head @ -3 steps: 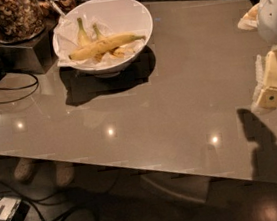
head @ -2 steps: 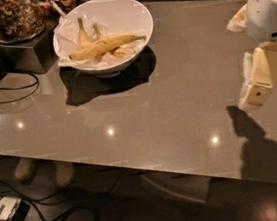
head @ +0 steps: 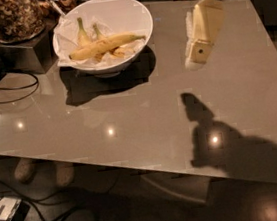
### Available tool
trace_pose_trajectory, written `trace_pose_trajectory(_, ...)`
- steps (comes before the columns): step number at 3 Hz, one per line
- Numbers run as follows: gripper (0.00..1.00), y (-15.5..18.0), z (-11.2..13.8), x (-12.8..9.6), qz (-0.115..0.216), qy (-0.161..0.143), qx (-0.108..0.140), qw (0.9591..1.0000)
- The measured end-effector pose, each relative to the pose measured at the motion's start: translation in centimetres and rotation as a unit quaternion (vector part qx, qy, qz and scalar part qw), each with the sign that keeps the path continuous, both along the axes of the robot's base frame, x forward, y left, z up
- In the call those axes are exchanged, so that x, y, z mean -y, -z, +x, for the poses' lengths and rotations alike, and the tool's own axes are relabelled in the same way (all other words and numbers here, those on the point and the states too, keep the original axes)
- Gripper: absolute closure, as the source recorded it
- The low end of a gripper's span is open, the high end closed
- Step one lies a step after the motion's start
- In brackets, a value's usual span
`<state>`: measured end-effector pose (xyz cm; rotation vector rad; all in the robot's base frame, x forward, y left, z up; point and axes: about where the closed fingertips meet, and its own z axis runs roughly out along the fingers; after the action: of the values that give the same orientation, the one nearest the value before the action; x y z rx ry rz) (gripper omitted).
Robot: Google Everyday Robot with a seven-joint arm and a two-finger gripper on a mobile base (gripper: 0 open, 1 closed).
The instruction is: Pick banana from white bowl
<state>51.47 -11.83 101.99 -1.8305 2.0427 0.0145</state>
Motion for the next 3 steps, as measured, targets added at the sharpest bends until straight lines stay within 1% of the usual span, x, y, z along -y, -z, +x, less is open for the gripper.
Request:
trace_pose_trajectory(1, 0.0, -0.1, 0.3, -0.2, 0.003, 0.0, 0.006, 1.0)
trace_pose_trajectory(2, 0.0, -1.7, 2.4, -1.6, 0.009, -0.006, 0.022, 0.9997)
trace_pose_trajectory(3, 0.0, -3.5, 9.6, -6.5, 0.009, -0.035, 0.04, 0.9985)
